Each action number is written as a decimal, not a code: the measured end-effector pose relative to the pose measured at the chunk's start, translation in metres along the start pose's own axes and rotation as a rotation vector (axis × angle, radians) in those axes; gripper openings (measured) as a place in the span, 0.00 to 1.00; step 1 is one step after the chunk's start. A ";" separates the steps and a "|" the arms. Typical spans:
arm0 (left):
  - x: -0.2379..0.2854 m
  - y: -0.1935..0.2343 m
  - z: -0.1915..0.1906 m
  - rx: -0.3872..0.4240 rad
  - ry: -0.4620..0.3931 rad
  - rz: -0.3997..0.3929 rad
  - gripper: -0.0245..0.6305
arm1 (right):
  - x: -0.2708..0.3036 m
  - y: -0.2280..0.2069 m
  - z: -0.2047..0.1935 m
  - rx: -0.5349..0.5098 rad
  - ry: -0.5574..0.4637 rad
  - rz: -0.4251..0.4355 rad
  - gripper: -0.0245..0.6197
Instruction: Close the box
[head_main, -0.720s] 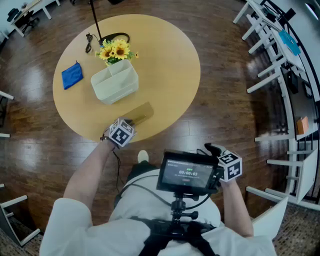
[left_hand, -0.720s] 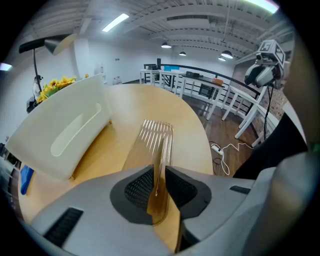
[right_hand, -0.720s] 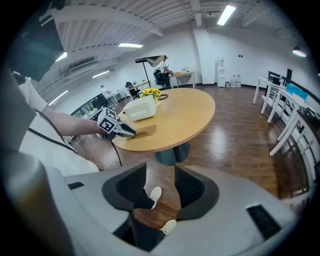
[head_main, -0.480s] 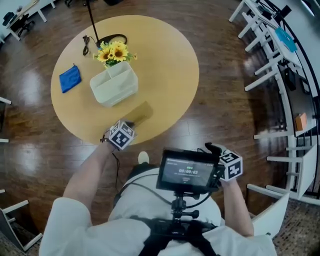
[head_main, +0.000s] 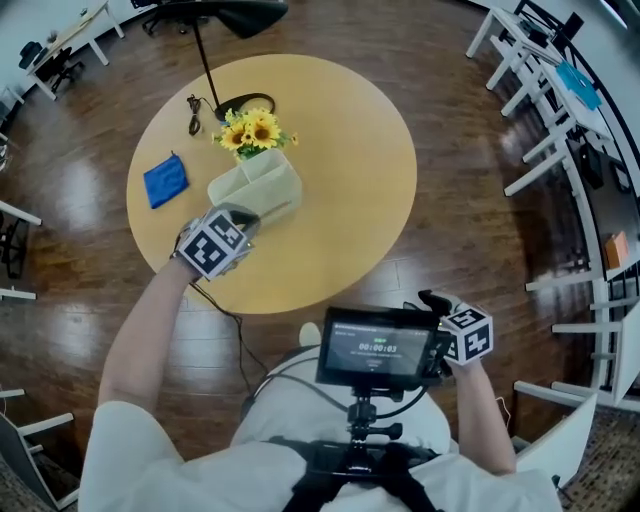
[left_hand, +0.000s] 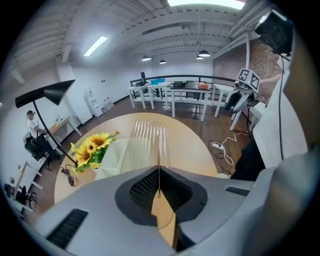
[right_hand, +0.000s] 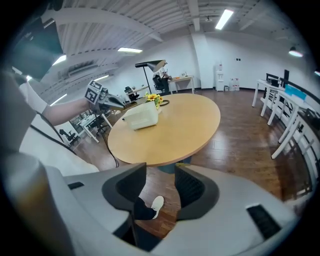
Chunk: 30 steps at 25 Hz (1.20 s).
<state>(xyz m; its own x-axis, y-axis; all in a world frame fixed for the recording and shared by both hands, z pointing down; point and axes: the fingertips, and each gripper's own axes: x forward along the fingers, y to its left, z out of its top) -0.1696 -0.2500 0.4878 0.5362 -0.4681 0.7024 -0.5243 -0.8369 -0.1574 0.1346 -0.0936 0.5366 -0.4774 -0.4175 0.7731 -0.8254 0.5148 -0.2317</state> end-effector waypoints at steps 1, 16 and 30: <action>0.001 0.013 -0.002 -0.005 0.017 -0.001 0.05 | 0.001 0.001 0.003 0.000 -0.004 0.000 0.33; 0.045 0.046 -0.032 -0.121 0.111 -0.044 0.05 | -0.002 -0.011 0.002 0.048 -0.018 -0.042 0.33; 0.049 0.048 -0.035 -0.113 0.120 -0.085 0.05 | 0.003 -0.006 0.002 0.040 -0.008 -0.020 0.33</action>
<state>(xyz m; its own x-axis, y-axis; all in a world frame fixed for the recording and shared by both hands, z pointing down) -0.1916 -0.3028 0.5389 0.5022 -0.3539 0.7890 -0.5553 -0.8314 -0.0195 0.1375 -0.0992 0.5396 -0.4633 -0.4334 0.7730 -0.8459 0.4763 -0.2399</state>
